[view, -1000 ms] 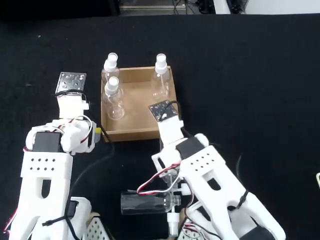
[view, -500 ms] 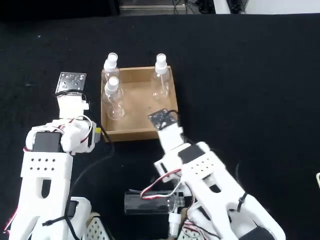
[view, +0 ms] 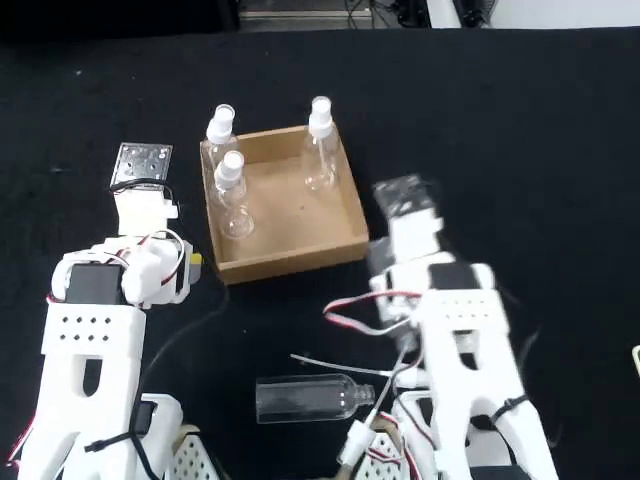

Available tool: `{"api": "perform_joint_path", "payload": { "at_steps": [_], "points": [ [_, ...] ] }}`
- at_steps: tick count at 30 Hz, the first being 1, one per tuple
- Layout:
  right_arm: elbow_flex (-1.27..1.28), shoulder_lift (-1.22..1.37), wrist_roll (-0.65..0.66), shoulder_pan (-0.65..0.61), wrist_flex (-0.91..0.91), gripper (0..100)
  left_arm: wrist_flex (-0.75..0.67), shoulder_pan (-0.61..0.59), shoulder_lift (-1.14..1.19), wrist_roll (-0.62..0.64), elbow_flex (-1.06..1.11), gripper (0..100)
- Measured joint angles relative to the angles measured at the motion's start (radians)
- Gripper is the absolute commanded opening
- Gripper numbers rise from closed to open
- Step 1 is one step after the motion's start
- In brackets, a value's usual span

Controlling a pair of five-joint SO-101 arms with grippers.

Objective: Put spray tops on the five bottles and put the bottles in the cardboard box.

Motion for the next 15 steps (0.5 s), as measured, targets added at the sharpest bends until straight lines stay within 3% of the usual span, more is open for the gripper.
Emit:
{"api": "perform_joint_path", "payload": {
  "at_steps": [6,12,15],
  "points": [
    [-0.129,0.000,-0.017,0.186,0.000,2.2,0.000,0.000,0.000,0.000,0.000,18],
    [-0.250,0.000,-0.167,0.370,0.000,2.9,0.000,0.000,0.000,0.000,0.000,18],
    [-0.255,0.000,-0.221,0.431,0.000,9.6,0.000,0.000,0.000,0.000,0.000,18]
  ]
}}
